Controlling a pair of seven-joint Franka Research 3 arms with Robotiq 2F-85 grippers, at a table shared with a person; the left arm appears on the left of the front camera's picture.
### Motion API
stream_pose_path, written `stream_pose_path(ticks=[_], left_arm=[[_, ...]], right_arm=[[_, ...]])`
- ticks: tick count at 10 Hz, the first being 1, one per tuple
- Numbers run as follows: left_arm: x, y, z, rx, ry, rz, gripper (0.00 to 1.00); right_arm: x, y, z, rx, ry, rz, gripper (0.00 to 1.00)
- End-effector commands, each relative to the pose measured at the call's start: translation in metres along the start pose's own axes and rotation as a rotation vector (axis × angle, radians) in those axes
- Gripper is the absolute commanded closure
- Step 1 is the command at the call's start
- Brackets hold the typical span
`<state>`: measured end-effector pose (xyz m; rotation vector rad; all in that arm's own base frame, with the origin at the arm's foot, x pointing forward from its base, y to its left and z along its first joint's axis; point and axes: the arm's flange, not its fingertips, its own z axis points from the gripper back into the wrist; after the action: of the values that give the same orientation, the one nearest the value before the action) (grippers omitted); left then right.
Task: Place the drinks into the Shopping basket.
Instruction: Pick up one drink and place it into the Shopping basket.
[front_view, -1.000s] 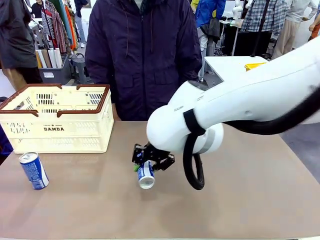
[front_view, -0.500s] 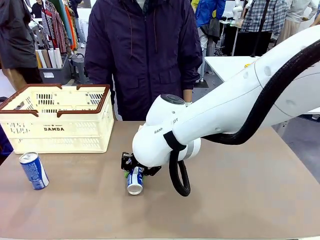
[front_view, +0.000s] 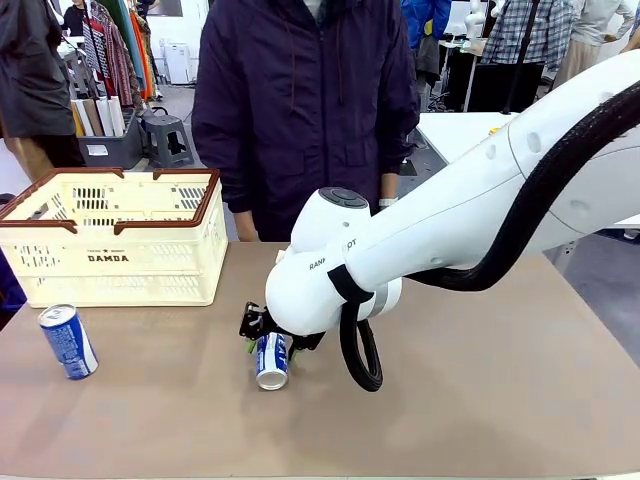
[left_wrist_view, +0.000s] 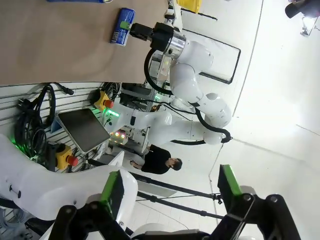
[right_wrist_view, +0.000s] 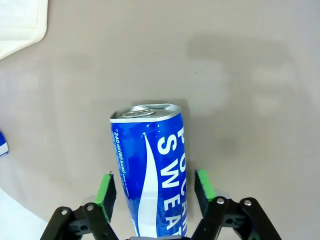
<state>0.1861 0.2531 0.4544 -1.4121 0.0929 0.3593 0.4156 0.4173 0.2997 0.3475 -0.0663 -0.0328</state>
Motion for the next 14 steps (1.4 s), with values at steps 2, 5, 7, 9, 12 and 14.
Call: stream_pose_path(ticks=[2, 5, 7, 9, 12, 14], left_arm=[[-0.002, -0.004, 0.004, -0.021, 0.001, -0.012, 0.0], [-0.002, -0.004, 0.004, -0.021, 0.001, -0.012, 0.0], [-0.002, -0.004, 0.004, -0.021, 0.001, -0.012, 0.0], [-0.002, -0.004, 0.004, -0.021, 0.001, -0.012, 0.0], [-0.002, -0.004, 0.004, -0.021, 0.001, -0.012, 0.0], [-0.002, -0.004, 0.004, -0.021, 0.001, -0.012, 0.0]], right_arm=[[0.005, 0.009, 0.021, -0.027, -0.032, -0.005, 0.0], [0.015, -0.027, 0.099, 0.001, 0.01, 0.058, 0.0], [0.035, -0.112, 0.186, 0.194, 0.138, 0.05, 0.0], [0.049, -0.225, 0.265, 0.53, 0.203, -0.119, 0.0], [0.023, -0.362, 0.318, 0.925, 0.209, -0.292, 0.0], [-0.019, -0.438, 0.329, 1.142, 0.12, -0.357, 0.0]])
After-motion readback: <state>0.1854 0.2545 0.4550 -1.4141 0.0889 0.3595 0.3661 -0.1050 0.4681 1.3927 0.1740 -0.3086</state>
